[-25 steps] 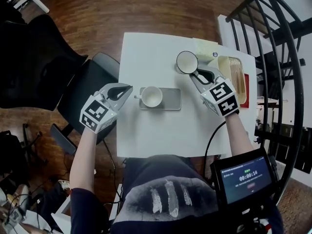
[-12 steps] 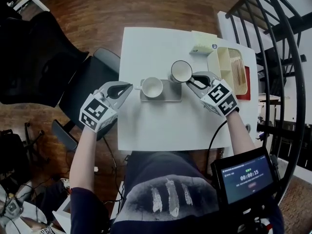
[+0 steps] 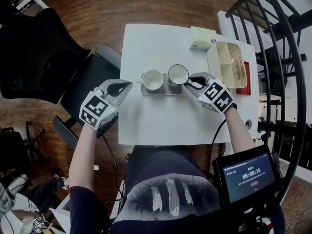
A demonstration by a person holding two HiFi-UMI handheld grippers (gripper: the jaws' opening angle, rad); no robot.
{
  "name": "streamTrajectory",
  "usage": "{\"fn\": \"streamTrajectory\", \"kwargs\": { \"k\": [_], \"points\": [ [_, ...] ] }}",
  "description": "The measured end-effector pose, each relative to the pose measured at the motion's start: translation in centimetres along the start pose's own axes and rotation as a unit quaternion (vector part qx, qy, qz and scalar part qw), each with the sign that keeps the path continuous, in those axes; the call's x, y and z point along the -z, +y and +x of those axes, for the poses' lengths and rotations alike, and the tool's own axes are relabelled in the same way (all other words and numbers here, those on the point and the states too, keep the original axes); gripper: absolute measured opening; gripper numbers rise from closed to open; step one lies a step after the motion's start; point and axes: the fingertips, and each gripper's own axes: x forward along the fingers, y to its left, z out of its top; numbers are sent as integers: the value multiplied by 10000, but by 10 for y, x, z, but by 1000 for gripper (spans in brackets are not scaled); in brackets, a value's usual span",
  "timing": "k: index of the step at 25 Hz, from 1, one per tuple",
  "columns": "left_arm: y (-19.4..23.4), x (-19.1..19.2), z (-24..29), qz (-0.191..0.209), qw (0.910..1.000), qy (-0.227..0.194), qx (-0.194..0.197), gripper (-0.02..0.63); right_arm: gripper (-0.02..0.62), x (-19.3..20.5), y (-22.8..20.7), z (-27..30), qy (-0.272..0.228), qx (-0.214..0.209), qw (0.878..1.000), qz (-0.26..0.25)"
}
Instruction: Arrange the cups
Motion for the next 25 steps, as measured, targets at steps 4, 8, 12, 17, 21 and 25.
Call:
{"fn": "streamTrajectory", "kwargs": {
  "k": [4, 8, 12, 17, 21, 25],
  "points": [
    [-6, -2, -4, 80, 10000, -3, -40, 14, 74, 4, 8, 1, -7, -96, 9999, -66],
    [-13, 4, -8, 167, 9998, 118, -31, 14, 74, 11, 12, 4, 60, -188, 9998, -95],
    [-12, 3, -7, 171, 9997, 139, -54, 14, 74, 18, 10, 8, 129, -232, 9995, -165],
    [-15, -4, -5, 208, 9997, 121, -26, 14, 74, 20, 9, 9, 51, -227, 9997, -92],
    [-16, -5, -2, 209, 9997, 104, -7, 14, 74, 21, 9, 11, 29, -289, 9992, -263],
    [-16, -5, -1, 208, 9997, 129, 10, 14, 74, 21, 8, 11, 57, -367, 9980, -512]
  ]
}}
